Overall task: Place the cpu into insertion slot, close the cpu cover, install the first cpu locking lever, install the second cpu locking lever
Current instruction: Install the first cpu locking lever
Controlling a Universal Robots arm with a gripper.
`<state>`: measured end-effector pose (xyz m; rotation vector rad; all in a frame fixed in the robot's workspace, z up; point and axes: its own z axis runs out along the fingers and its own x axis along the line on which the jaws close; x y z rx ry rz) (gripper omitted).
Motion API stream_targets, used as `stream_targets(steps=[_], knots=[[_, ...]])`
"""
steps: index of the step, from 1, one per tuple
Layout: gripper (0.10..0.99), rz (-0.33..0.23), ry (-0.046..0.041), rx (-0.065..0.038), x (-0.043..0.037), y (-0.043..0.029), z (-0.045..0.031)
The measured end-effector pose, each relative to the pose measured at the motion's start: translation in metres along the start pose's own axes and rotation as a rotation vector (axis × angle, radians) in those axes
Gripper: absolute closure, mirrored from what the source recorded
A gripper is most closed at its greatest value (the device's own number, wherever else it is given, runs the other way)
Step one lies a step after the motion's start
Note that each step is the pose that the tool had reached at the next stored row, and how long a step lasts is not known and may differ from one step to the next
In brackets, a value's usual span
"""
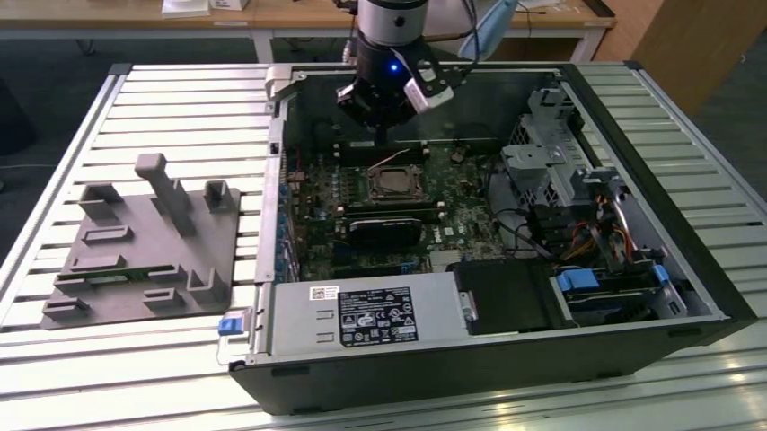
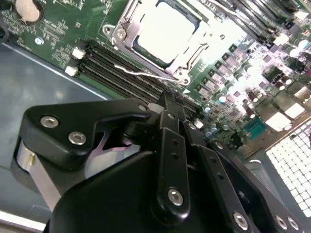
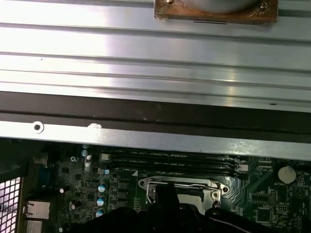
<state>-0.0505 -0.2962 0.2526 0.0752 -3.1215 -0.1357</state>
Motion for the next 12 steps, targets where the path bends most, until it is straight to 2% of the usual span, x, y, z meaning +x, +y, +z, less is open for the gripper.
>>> stream_targets(steps=[1,2,4,12], knots=[[0.980,-0.001,-0.0021,-0.010,0.0000,-0.0002,0.0002],[0.980,-0.001,-0.0039,-0.013,0.0000,-0.0004,0.0008],[0.980,-0.007,-0.0068,-0.013,0.0000,-0.0006,0.0025],[0.980,-0.023,-0.0067,-0.012,-0.0058,-0.0016,0.0108]])
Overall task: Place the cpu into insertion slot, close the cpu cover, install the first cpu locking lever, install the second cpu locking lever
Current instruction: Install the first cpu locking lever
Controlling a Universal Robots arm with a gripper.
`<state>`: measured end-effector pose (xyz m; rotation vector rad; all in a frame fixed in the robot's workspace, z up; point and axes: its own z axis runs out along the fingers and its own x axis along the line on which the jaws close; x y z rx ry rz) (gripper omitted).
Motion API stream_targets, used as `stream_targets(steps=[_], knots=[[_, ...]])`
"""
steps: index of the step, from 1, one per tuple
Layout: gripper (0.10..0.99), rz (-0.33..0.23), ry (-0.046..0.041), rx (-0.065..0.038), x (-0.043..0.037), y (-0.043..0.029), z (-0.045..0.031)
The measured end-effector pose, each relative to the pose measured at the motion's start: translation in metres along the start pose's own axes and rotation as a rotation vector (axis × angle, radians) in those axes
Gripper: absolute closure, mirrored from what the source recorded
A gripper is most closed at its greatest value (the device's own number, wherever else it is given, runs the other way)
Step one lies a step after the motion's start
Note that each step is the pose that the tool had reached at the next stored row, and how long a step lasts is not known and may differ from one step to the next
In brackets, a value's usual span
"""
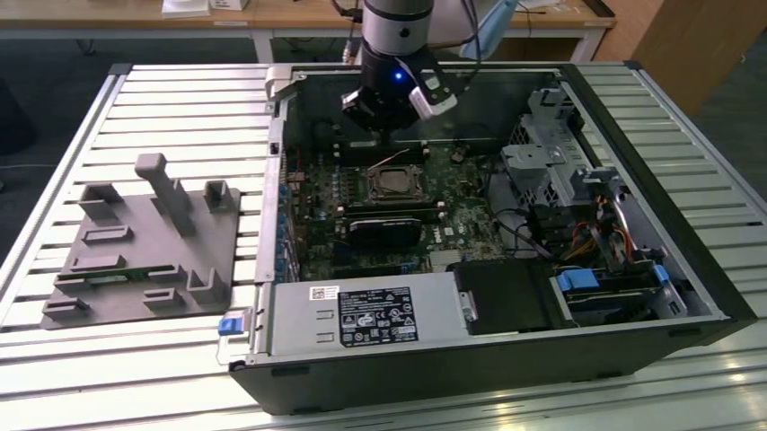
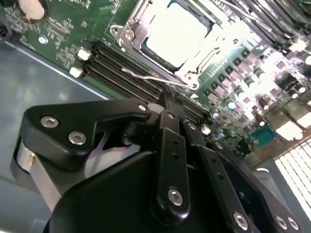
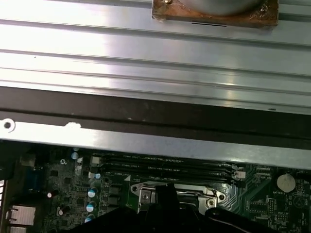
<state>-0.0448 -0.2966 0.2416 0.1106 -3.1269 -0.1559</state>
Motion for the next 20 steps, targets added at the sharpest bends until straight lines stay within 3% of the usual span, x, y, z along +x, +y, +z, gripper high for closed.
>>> stream_targets(steps=[10,20], knots=[[0.980,-0.001,-0.0008,0.000,-0.0060,-0.0012,0.0102],[0.980,-0.004,-0.0006,0.000,-0.0185,-0.0001,0.0167]])
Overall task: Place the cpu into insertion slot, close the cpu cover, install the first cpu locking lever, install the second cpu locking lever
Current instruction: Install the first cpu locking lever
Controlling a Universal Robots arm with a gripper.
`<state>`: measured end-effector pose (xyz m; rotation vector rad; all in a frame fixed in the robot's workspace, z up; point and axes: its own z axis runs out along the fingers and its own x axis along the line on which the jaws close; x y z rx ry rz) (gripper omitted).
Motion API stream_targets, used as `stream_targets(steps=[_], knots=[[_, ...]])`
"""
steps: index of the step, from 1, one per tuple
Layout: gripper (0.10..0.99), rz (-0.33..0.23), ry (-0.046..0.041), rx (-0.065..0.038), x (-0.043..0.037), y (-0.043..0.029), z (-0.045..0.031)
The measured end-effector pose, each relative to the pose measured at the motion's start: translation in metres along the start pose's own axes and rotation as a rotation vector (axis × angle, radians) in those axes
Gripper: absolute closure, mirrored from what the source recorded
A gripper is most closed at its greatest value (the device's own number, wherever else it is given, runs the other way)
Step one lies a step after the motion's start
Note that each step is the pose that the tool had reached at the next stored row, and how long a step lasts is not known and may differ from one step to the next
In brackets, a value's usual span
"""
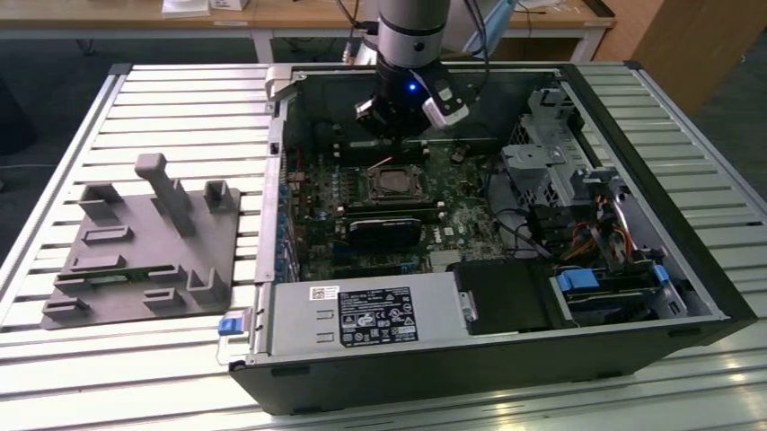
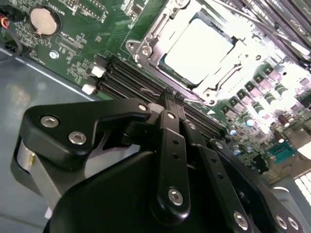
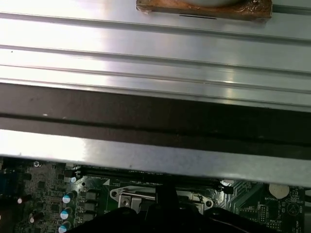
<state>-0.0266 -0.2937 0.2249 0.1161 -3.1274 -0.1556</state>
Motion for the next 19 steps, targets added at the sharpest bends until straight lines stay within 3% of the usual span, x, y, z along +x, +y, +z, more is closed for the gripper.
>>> stream_targets(steps=[11,19], knots=[[0.980,0.000,0.0000,0.000,-0.0066,0.0042,0.0027],[0.980,-0.001,0.0001,0.000,-0.0108,0.0051,0.0099]])
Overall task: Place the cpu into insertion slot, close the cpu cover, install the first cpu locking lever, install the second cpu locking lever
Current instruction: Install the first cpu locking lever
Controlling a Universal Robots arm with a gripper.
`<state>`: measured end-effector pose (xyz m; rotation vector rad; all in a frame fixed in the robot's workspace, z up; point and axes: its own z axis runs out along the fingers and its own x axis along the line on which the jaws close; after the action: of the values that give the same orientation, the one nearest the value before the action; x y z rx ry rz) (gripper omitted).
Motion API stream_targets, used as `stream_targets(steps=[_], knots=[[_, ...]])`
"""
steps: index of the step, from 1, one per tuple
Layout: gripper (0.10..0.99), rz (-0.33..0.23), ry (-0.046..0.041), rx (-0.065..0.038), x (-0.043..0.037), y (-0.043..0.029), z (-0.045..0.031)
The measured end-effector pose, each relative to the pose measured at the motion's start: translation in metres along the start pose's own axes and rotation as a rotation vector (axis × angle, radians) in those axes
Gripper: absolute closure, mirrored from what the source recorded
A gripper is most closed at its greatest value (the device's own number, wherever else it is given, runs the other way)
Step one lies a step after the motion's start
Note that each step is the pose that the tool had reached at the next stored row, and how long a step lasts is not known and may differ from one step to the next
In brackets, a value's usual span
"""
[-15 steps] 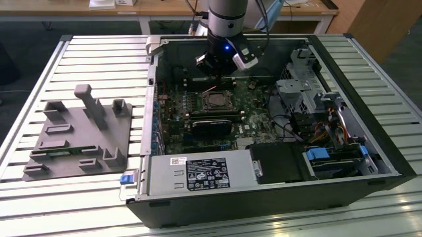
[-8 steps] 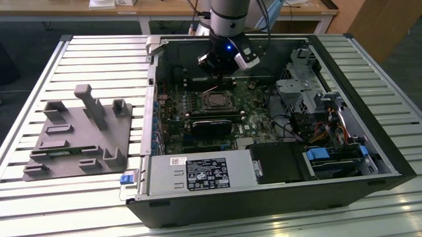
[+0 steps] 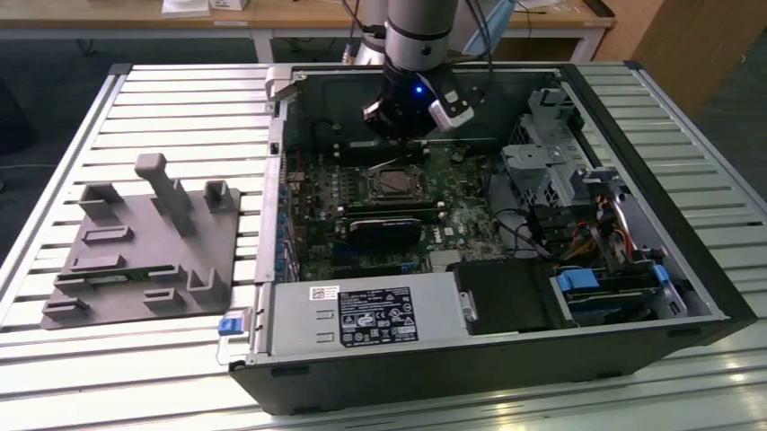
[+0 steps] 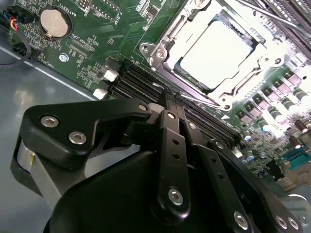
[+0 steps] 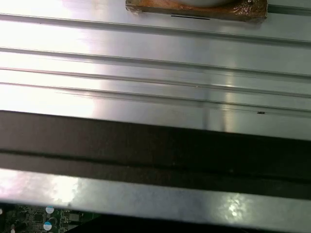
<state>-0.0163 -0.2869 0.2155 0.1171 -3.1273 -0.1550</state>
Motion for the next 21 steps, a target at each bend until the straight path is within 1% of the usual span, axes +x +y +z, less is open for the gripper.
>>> stream_targets(steps=[9,16,21], knots=[[0.980,0.000,0.0008,0.008,-0.0022,-0.0009,0.0095],[0.980,0.000,0.0014,0.012,-0.0031,-0.0015,0.0142],[0.980,0.000,0.0014,0.012,-0.0031,-0.0015,0.0149]])
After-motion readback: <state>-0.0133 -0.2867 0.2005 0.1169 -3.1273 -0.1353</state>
